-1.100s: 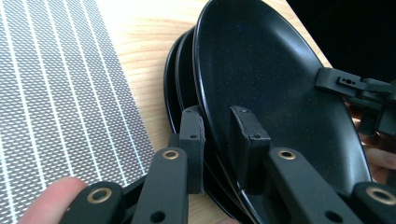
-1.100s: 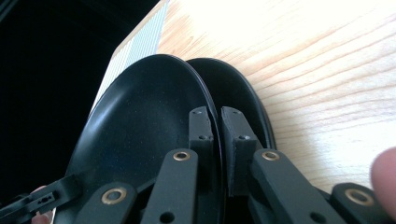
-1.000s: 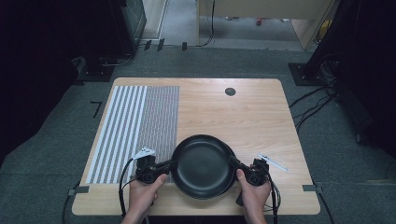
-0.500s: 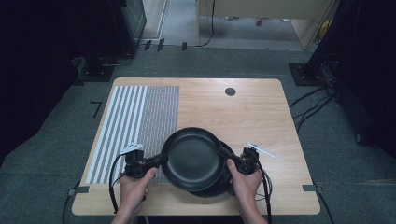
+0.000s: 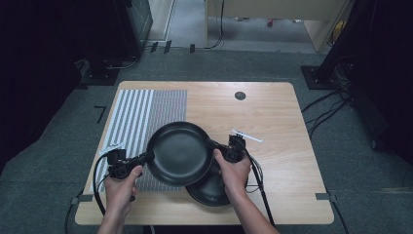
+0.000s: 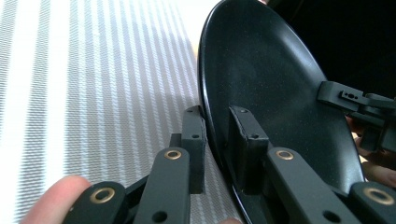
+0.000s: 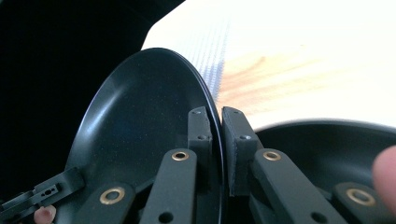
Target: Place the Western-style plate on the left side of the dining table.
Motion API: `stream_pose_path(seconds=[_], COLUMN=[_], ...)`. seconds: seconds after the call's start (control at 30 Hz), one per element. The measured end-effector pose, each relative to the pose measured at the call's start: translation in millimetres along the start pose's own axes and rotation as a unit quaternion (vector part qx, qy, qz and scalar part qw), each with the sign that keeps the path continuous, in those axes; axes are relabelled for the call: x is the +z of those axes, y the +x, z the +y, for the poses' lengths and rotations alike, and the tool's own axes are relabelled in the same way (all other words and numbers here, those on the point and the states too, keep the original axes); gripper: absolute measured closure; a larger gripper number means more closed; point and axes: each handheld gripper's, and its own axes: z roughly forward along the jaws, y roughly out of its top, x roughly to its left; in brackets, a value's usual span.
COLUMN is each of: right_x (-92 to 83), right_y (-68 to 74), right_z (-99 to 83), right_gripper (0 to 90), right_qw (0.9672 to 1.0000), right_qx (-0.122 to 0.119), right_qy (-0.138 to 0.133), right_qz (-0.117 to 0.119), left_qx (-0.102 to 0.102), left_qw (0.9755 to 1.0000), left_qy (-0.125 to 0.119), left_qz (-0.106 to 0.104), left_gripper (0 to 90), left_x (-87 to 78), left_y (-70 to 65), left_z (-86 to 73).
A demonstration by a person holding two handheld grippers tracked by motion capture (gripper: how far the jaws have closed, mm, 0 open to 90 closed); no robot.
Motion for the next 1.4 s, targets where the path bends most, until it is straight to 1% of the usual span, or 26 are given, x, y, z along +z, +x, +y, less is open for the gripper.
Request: stream_pose_path(seconds=[0.1, 0.13, 0.17, 0.3, 0.37, 0.4, 0.5, 0.63, 0.77, 0.8, 0.83, 1.03, 1.1, 1.13, 1.17, 1.3, 1.4], right_x=[16.2, 27.3, 27.3, 49.6, 60.4, 66.1, 83.1, 103.9, 123.8, 133.1, 133.1, 159.0, 166.7, 173.9, 173.9, 186.3, 195.6], right_y=[9.9, 16.1, 16.1, 26.7, 31.4, 33.1, 37.0, 39.0, 38.9, 39.3, 39.3, 41.3, 41.1, 40.1, 40.1, 39.4, 37.8], right_z=[5.9, 9.4, 9.4, 16.0, 19.5, 21.3, 25.7, 31.0, 36.4, 38.7, 38.7, 44.2, 44.9, 46.6, 46.6, 50.0, 51.8], right_gripper=[83.1, 83.1, 83.1, 83.1, 83.1, 83.1, 83.1, 82.6, 82.3, 82.3, 82.3, 82.0, 81.8, 81.5, 81.5, 81.1, 81.2], right_qw=[0.9999, 0.9997, 0.9997, 0.9990, 0.9985, 0.9982, 0.9973, 0.9963, 0.9951, 0.9944, 0.9944, 0.9923, 0.9919, 0.9915, 0.9915, 0.9909, 0.9912], right_qx=[-0.010, -0.016, -0.016, -0.028, -0.032, -0.036, -0.043, -0.044, -0.045, -0.047, -0.047, -0.059, -0.061, -0.060, -0.060, -0.062, -0.060], right_qy=[0.010, 0.018, 0.018, 0.035, 0.044, 0.048, 0.059, 0.073, 0.087, 0.093, 0.093, 0.108, 0.111, 0.114, 0.114, 0.119, 0.118], right_qz=[0.002, 0.005, 0.005, 0.008, 0.008, 0.009, 0.010, 0.013, 0.015, 0.016, 0.016, 0.014, 0.013, 0.011, 0.011, 0.002, 0.001], left_qx=[-0.012, -0.015, -0.019, -0.036, -0.043, -0.050, -0.061, -0.068, -0.079, -0.083, -0.086, -0.107, -0.110, -0.111, -0.113, -0.124, -0.128], left_qw=[0.9999, 0.9998, 0.9997, 0.9988, 0.9984, 0.9979, 0.9970, 0.9958, 0.9942, 0.9937, 0.9933, 0.9901, 0.9894, 0.9891, 0.9888, 0.9872, 0.9862], left_qy=[-0.008, -0.010, -0.013, -0.024, -0.025, -0.028, -0.031, -0.035, -0.038, -0.038, -0.039, -0.045, -0.046, -0.046, -0.045, -0.044, -0.046], left_qz=[0.009, 0.011, 0.014, 0.023, 0.026, 0.028, 0.036, 0.051, 0.063, 0.065, 0.067, 0.079, 0.084, 0.085, 0.087, 0.090, 0.094], left_gripper=[77.7, 77.7, 77.7, 77.7, 77.6, 77.6, 77.7, 77.7, 77.7, 77.7, 77.7, 77.8, 77.8, 77.8, 77.8, 77.6, 77.6], left_x=[-4.5, -5.8, -7.1, -10.3, -11.1, -11.0, -11.0, -9.4, -5.7, -4.9, -4.1, 2.2, 4.4, 6.0, 7.7, 14.9, 17.3], left_y=[11.7, 15.9, 19.9, 35.9, 43.9, 47.4, 57.5, 66.3, 76.3, 79.1, 81.8, 96.9, 100.6, 102.4, 104.1, 111.6, 116.3], left_z=[4.6, 6.1, 7.6, 12.0, 13.7, 14.6, 17.9, 22.3, 26.2, 26.9, 27.5, 29.3, 30.9, 31.4, 32.1, 34.1, 36.7])
